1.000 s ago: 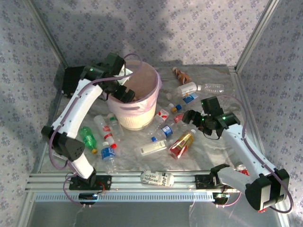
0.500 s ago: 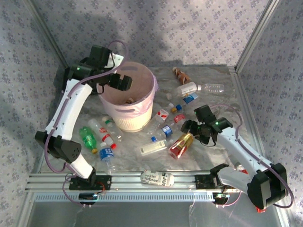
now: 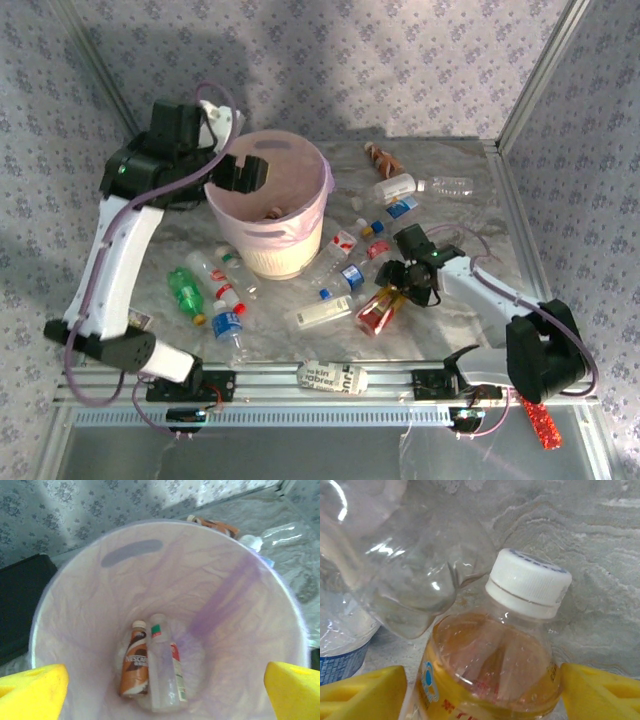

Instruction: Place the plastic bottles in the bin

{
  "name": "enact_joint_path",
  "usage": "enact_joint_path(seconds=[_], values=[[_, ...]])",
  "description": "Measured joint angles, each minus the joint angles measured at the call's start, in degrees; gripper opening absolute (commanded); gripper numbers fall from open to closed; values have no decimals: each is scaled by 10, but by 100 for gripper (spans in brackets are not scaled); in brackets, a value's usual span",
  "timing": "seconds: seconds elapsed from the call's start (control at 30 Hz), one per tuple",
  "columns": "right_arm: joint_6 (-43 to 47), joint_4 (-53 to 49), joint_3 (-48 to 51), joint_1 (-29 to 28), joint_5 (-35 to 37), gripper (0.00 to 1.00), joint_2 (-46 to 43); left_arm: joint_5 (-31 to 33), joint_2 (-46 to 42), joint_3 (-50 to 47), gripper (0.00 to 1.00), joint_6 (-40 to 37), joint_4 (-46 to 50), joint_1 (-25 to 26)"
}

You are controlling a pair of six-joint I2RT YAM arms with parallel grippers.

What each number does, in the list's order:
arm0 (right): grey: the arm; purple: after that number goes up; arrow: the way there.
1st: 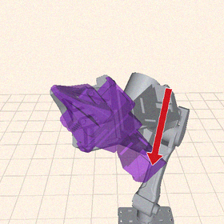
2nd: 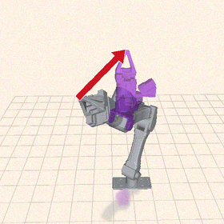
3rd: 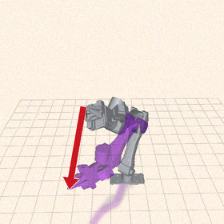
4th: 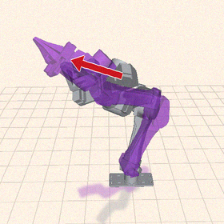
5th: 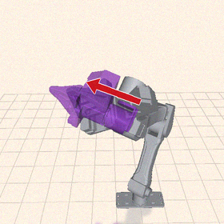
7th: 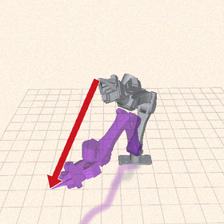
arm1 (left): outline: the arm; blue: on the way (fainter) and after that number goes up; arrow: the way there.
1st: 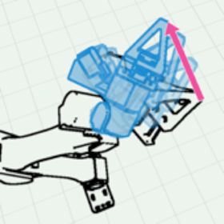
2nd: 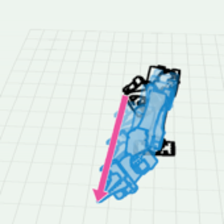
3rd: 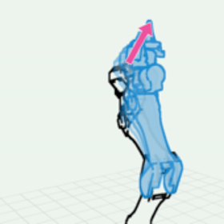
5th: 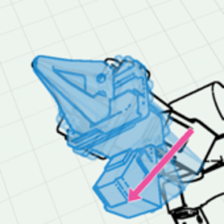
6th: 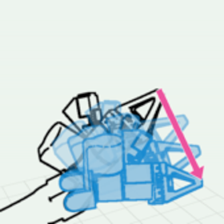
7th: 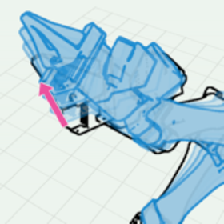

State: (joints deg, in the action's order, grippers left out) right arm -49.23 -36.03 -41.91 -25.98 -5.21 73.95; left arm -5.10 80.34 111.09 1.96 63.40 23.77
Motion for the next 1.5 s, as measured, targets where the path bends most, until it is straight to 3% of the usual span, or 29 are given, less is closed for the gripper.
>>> enact_joint_path(seconds=[0.3,0.43,0.63,0.83,1.17,1.5], values=[[8,12,-9,2,1,63,18,-16,-143,-181,100,71,-29,60],[15,3,-17,5,6,56,18,-28,-148,-222,100,93,-50,70],[27,-40,-52,21,10,55,-28,-46,-131,-225,100,107,-85,81],[48,-63,-119,48,-1,55,-75,-62,-94,-189,100,107,-96,108],[97,-57,-314,68,-40,55,-76,-99,14,-27,100,90,-89,189],[105,4,-376,57,-114,55,-74,-106,118,86,100,69,-61,233]])
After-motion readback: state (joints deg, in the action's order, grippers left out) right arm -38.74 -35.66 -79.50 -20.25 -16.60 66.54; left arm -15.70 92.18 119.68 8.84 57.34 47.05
